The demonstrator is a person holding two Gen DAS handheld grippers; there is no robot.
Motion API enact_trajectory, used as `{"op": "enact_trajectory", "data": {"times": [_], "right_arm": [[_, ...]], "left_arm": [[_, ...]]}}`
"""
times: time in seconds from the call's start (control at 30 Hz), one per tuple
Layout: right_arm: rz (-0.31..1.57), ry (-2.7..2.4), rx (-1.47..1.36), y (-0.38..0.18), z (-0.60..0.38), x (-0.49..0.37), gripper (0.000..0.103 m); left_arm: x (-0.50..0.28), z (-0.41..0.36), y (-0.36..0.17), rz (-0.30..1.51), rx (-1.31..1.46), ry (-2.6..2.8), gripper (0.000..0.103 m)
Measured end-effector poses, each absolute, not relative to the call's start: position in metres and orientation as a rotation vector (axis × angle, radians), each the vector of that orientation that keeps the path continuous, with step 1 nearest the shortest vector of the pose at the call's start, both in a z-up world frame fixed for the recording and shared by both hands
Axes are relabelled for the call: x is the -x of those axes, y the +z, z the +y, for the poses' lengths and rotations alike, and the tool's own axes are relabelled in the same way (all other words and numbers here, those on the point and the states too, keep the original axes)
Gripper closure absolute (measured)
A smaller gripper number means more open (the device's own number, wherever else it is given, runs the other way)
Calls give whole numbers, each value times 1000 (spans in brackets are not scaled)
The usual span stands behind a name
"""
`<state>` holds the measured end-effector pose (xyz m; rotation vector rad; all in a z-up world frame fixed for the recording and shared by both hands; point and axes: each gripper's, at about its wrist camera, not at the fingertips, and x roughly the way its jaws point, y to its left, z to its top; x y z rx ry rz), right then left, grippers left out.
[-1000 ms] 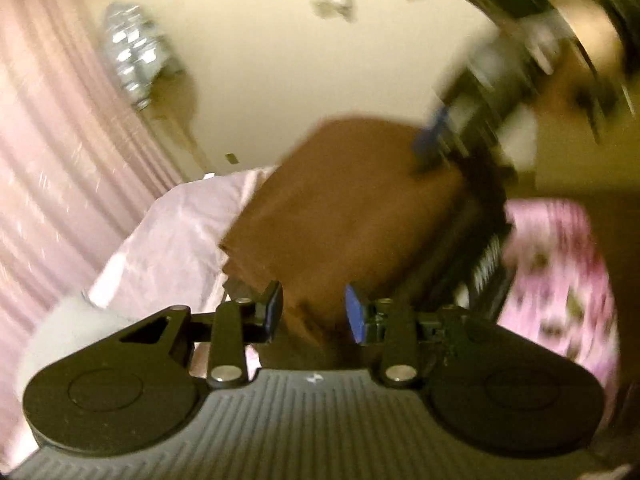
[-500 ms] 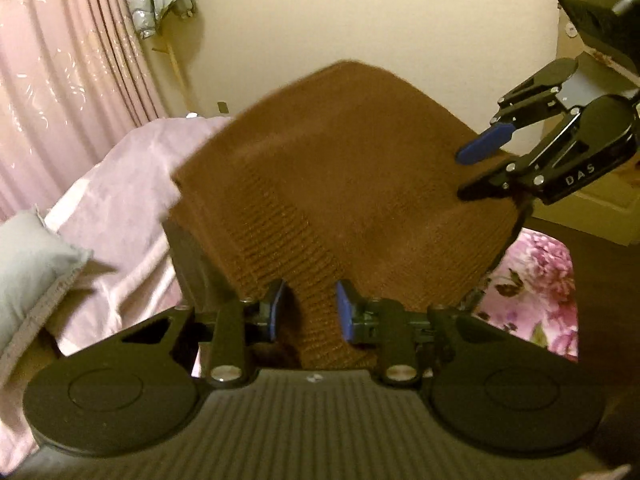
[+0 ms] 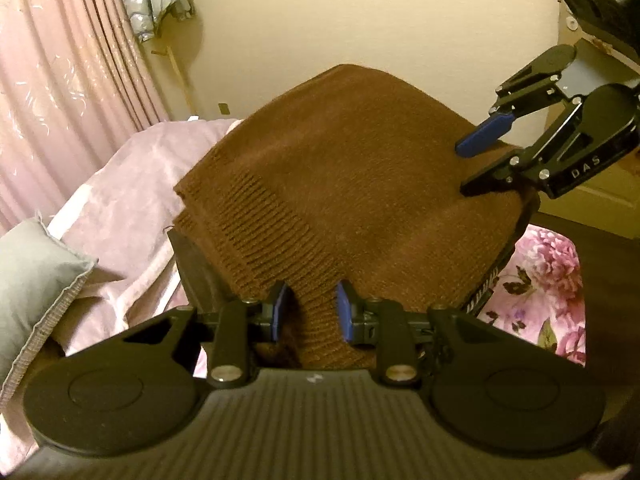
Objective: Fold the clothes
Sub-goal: 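Lower the vest onto the stack top with both grippers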
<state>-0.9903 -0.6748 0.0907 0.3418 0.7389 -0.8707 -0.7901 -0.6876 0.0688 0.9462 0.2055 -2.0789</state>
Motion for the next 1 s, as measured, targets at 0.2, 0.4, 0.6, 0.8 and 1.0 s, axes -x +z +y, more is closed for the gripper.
{"op": "enact_trajectory", "data": {"times": [0.2, 0.4, 0.6, 0.8, 1.0], "right_arm": [[723, -925, -316, 98, -675, 993, 36], [694, -939, -315, 103, -670, 1001, 36], [659, -964, -320, 113, -667, 1009, 36], [666, -975, -304, 114, -664, 1008, 36], [638, -997, -324, 119, -665, 1012, 36]], "left_arm": [[788, -685, 72, 199, -931, -2066, 80], [786, -679, 85, 190, -900, -2066, 76], [783, -679, 92, 190, -874, -2060, 74], [781, -679, 93, 194, -871, -2053, 72], [780, -676, 97, 188, -859, -2043, 70]]}}
